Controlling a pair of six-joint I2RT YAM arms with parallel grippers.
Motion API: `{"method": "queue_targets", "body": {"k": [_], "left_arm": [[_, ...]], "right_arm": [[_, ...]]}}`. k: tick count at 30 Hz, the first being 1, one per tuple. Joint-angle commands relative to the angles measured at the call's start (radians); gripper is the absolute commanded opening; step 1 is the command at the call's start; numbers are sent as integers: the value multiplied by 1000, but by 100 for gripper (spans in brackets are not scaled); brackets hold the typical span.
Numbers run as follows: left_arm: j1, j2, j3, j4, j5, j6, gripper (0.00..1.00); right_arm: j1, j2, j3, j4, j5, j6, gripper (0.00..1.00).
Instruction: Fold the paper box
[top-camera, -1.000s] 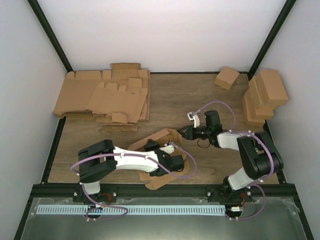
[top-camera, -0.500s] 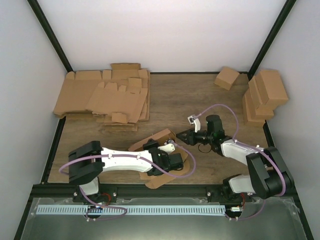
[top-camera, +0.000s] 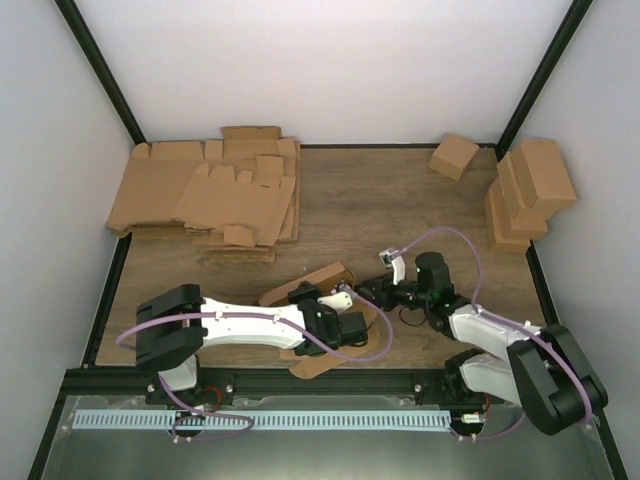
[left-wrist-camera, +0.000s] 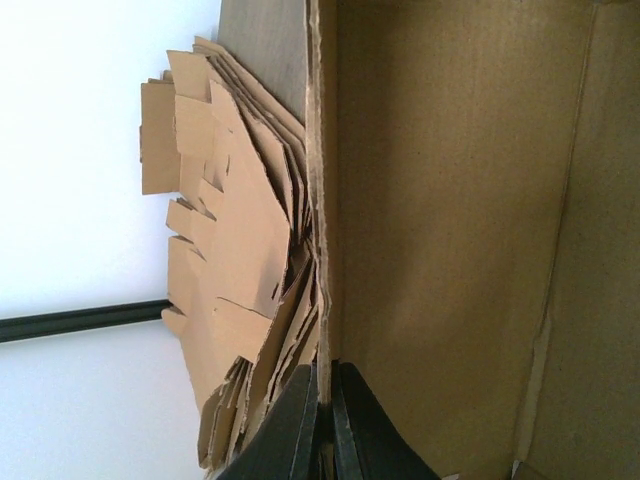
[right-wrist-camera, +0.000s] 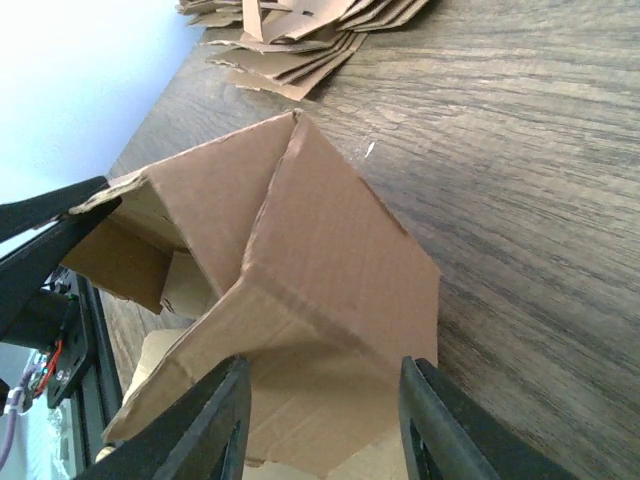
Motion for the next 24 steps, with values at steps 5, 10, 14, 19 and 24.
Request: {"method": "queue_targets", "body": {"k": [5, 10, 14, 19, 24], "left_arm": [[-14, -8, -9, 11, 3, -9, 4], [-42, 2, -15, 21, -6, 2, 4], [-62, 7, -19, 20, -19, 4, 4], [-84, 20, -27, 18, -28, -1, 4], [-97, 66, -25, 13, -38, -9, 4]], "right_arm": [[96, -106, -84, 161, 191, 30, 48], [109, -96, -97, 197, 227, 25, 55], [110, -72, -93, 210, 225, 26, 57], [111, -86, -99, 196, 203, 28, 55], [115, -89, -111, 177, 193, 30, 52]]}}
